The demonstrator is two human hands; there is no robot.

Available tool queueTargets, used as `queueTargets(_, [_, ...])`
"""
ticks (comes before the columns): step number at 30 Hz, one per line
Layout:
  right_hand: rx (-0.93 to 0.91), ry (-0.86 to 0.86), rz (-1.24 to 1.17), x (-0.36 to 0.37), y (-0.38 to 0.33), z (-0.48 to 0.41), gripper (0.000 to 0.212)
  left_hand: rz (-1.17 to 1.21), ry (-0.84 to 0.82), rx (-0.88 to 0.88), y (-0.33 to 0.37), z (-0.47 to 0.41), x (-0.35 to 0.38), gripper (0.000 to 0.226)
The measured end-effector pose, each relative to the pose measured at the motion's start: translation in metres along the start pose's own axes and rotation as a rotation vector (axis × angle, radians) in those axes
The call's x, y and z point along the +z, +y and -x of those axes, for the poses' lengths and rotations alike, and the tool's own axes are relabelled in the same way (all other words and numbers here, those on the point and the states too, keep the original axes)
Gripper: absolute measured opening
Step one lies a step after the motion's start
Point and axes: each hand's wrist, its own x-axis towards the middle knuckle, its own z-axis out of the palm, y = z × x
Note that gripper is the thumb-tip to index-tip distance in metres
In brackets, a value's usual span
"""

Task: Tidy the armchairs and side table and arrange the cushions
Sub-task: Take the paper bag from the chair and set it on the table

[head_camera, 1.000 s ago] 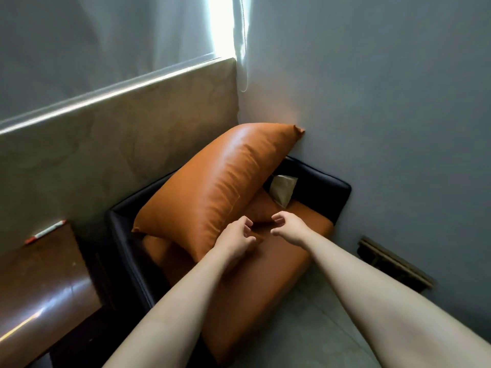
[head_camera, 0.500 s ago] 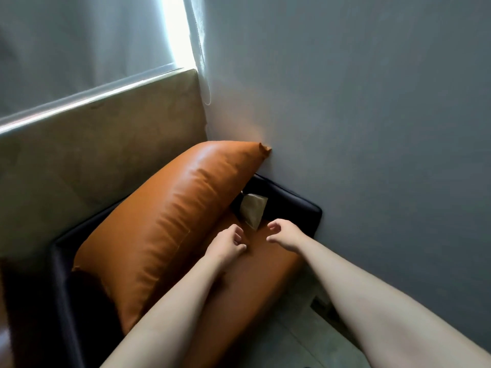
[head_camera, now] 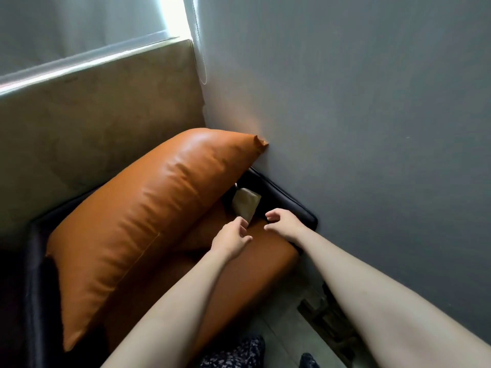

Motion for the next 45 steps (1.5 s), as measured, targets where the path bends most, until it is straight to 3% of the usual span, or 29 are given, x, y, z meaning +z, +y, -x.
queueTargets(6, [0.063,0.063,-0.101,0.004,0.011,-0.043,0.039,0.01,0.134,-0.084,0.002,-0.045,0.009,0.032])
queueTargets(18, [0.23,0.059,-0.23,0.052,0.033,-0.162,0.04,0.174,0.031,-0.193,-0.057,-0.154,0.051,0.035])
queueTargets(23, [0.32,0.007,-0.32,0.078,0.062,-0.215,0.049,0.128,-0.086,-0.235,-0.082,-0.203,0.084,0.04])
queueTargets(31, [0.403,0.017,-0.269,0.111,0.131,-0.288,0.06,0.37,-0.018,-0.387,-0.115,-0.263,0.16,0.035])
queueTargets(36, [0.403,-0.002,-0.355,0.132,0.153,-0.318,0.046,0.421,0.073,-0.392,-0.127,-0.278,0.184,0.032])
queueTargets(39, [0.355,-0.033,-0.285,0.139,0.158,-0.331,0.014,0.426,0.068,-0.369,-0.127,-0.287,0.184,0.033])
queueTargets(42, [0.367,-0.008,-0.309,0.14,0.156,-0.341,0.029,0.427,0.086,-0.352,-0.126,-0.292,0.187,0.03])
queueTargets(45, [0.373,-0.009,-0.372,0.142,0.153,-0.344,0.029,0.421,0.118,-0.336,-0.123,-0.291,0.189,0.033])
